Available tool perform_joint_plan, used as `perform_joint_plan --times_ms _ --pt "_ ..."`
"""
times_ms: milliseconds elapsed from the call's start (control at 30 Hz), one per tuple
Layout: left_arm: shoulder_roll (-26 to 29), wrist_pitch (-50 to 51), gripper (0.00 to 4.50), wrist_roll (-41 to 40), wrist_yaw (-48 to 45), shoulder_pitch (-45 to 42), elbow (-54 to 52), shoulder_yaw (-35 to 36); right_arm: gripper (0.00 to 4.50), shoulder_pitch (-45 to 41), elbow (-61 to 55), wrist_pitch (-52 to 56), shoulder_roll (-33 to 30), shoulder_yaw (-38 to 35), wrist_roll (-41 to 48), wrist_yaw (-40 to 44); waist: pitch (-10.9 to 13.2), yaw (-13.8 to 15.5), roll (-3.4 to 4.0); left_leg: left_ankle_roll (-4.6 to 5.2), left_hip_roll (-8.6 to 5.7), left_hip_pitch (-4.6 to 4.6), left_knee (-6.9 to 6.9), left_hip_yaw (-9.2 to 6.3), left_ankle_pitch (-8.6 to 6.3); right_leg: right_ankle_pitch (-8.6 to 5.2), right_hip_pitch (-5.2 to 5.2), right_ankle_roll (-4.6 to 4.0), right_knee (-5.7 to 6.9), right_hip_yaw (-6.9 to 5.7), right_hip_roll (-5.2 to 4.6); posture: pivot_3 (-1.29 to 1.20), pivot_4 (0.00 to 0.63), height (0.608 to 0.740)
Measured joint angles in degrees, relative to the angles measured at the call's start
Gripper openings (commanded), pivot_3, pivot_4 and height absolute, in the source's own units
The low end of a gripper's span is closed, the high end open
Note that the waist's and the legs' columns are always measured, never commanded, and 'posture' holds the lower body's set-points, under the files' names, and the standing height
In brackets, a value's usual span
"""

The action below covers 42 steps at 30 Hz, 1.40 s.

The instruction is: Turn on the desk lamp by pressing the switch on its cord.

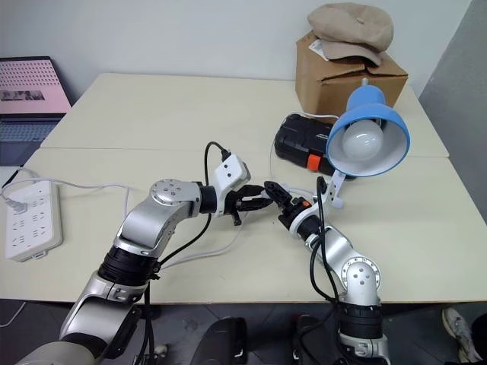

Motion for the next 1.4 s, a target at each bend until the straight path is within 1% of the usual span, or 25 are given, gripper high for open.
perform_joint_plan --times_ms 33,67,133,200,333,367,800,867,900,933,1000,1100,1167,1333,1400 --pt "0.0 0.0 1.09 0.0 0.0 0.0 0.0 0.0 2.84 0.0 0.0 0.0 0.0 0.0 0.0 0.0 0.0 0.0 0.0 0.0 0.0 0.0 0.0 0.0 0.0 0.0 0.0 0.0 0.0 0.0 0.0 0.0 0.15 0.74" --pt "0.0 -0.1 1.09 0.0 0.0 0.0 0.0 -0.2 2.51 0.0 0.0 0.0 0.1 0.0 -0.1 0.0 0.0 0.0 0.0 0.0 0.0 0.0 0.0 0.0 0.0 0.0 0.0 0.0 0.0 0.0 0.0 0.0 0.15 0.74" --pt "0.0 -0.3 1.09 0.0 0.0 0.0 0.0 -0.3 2.12 0.0 0.0 0.0 0.3 0.0 -0.5 0.0 0.0 0.0 0.0 0.0 0.0 0.0 0.0 0.0 0.0 0.0 0.0 0.0 0.0 0.0 0.0 0.0 0.15 0.74" --pt "0.0 -0.6 1.09 0.0 0.0 0.0 0.0 -0.3 1.51 0.0 0.0 0.0 0.4 0.0 -0.6 0.0 0.0 0.0 0.0 0.0 0.0 -0.01 0.0 0.0 0.0 0.0 -0.01 0.0 0.0 0.0 0.0 0.0 0.15 0.74" --pt "0.1 -0.8 1.09 0.0 0.2 0.0 -0.2 -0.3 0.64 0.0 0.3 -0.1 0.4 -0.1 -0.8 0.0 0.0 0.0 0.0 0.0 0.0 -0.01 0.0 0.0 0.0 0.0 -0.02 0.0 0.0 0.0 0.0 0.0 0.15 0.74" --pt "0.1 -0.8 1.09 -0.1 0.3 0.0 -0.2 -0.2 0.55 0.0 0.3 -0.1 0.4 -0.1 -0.7 0.2 0.0 0.0 0.0 0.0 0.0 -0.02 0.0 0.0 0.0 0.0 -0.02 0.0 0.0 0.0 0.0 0.0 0.15 0.74" --pt "0.2 -0.8 1.09 -0.1 0.5 0.0 -0.2 -0.2 0.54 0.0 0.8 -0.5 0.5 -0.3 -0.3 0.7 0.0 0.0 0.0 0.0 0.0 -0.04 -0.01 0.0 0.0 0.0 -0.03 0.0 -0.01 0.0 0.0 0.0 0.15 0.74" --pt "0.2 -0.8 1.09 -0.1 0.5 0.0 -0.2 -0.2 1.24 0.0 1.0 -0.8 0.5 -0.4 0.1 0.7 0.0 0.0 0.0 0.0 0.0 -0.04 -0.01 0.0 0.0 0.0 -0.04 0.0 -0.01 0.0 0.0 0.0 0.15 0.74" --pt "0.2 -0.9 1.09 0.0 0.5 0.0 -0.3 -0.3 1.33 0.0 1.0 -1.0 0.5 -0.4 0.2 0.5 0.0 0.0 0.0 0.0 0.0 -0.04 -0.01 0.0 0.0 0.0 -0.04 0.0 -0.01 0.0 0.0 0.0 0.15 0.74" --pt "0.2 -0.9 1.09 0.0 0.5 0.0 -0.3 -0.4 1.66 0.0 1.1 -1.6 0.5 -0.6 0.2 0.3 0.0 0.0 0.0 0.0 0.0 -0.05 -0.01 0.0 0.0 0.0 -0.04 0.0 -0.01 0.0 0.0 0.0 0.15 0.74" --pt "0.2 -0.9 1.09 0.0 0.5 0.0 -0.3 -0.4 1.99 0.0 1.1 -2.1 0.5 -1.1 0.7 0.2 0.0 0.0 0.0 0.0 0.0 -0.06 -0.01 0.0 0.0 0.0 -0.04 0.0 -0.02 0.0 0.0 0.0 0.15 0.74" --pt "0.2 -1.1 1.09 0.1 0.5 0.0 -0.3 -0.7 2.76 0.1 1.1 -2.4 0.5 -1.5 0.9 0.2 0.0 0.0 0.0 0.0 0.0 -0.06 -0.02 0.0 0.0 0.0 -0.06 0.0 -0.02 0.0 0.0 0.0 0.15 0.74" --pt "0.2 -1.1 1.09 0.1 0.5 0.0 -0.3 -1.0 3.13 0.1 1.1 -2.4 0.5 -1.5 1.2 0.2 0.0 0.0 0.01 0.0 0.0 -0.06 -0.02 0.0 0.0 0.0 -0.07 0.0 -0.02 0.0 0.0 0.0 0.15 0.74" --pt "0.2 -2.2 1.09 0.2 0.5 0.0 -0.3 -1.0 4.26 0.5 0.3 -1.4 0.1 -1.2 1.9 0.6 0.0 0.0 0.01 0.0 0.0 -0.07 -0.03 0.0 0.0 0.0 -0.07 0.0 -0.03 0.0 0.0 0.0 0.15 0.74" --pt "0.2 -2.8 1.09 0.5 0.5 0.0 0.1 -1.0 4.5 1.0 -1.1 0.0 -1.7 -0.2 1.8 1.2 0.0 0.0 0.01 0.0 0.0 -0.08 -0.03 0.01 0.0 0.0 -0.07 0.0 -0.04 0.01 0.0 0.0 0.15 0.74"
